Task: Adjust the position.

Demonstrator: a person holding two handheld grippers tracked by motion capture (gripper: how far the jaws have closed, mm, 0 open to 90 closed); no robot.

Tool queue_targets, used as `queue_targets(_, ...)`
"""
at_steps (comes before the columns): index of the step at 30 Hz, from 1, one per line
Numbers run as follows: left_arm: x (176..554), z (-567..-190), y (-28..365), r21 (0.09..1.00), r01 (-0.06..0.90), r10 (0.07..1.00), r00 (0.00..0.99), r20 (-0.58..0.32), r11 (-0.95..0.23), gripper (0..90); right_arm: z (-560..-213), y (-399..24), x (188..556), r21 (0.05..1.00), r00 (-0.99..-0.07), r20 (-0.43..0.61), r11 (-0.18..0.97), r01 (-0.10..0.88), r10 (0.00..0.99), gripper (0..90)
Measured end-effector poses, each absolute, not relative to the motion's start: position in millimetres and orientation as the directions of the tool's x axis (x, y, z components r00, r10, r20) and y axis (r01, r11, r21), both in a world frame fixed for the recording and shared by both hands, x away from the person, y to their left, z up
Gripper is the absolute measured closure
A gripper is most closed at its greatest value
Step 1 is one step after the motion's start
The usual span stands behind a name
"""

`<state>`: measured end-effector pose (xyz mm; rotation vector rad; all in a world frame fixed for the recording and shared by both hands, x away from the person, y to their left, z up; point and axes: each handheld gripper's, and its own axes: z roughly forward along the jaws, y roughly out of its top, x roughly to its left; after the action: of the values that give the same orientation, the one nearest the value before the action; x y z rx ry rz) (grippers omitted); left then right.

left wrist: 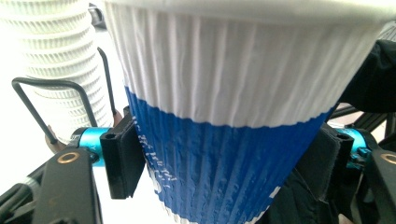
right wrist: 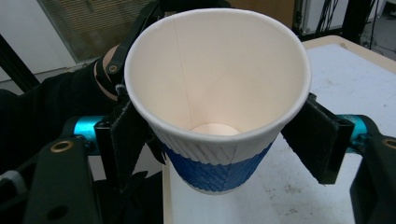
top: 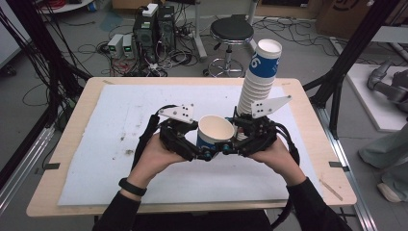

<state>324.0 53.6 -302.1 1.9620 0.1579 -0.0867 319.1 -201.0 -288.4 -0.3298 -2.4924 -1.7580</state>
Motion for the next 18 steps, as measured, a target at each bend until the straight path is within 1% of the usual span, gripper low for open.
queue_targets(4,325.1,-303.3,54.5,0.927,0.150,0.058,0.989,-0.138,-0.343,26.9,-288.4,-201.4,319.0,0.927,-0.973,0.187,0.303,0.220,0.135,22.3)
queue_targets(6,325.6,-304.3,55.5,0.938,0.159,0.049,0.987,-0.151,-0.307,26.9,-288.4,-202.3,318.7,0.932,-0.972,0.196,0.283,0.225,0.128,21.5)
queue_targets(11,325.4,-305.9,54.1,0.951,0.156,0.039,0.988,-0.151,-0.267,26.9,-287.7,-203.6,318.0,0.947,-0.968,0.221,0.210,0.242,0.116,19.4)
queue_targets(13,324.9,-306.2,53.3,0.953,0.151,0.044,0.989,-0.144,-0.263,26.9,-288.2,-203.7,318.3,0.951,-0.967,0.229,0.187,0.247,0.114,19.2)
queue_targets(18,324.8,-308.0,50.4,0.952,0.155,0.031,0.988,-0.153,-0.263,26.9,-289.7,-201.7,318.6,0.951,-0.966,0.234,0.179,0.252,0.114,20.0)
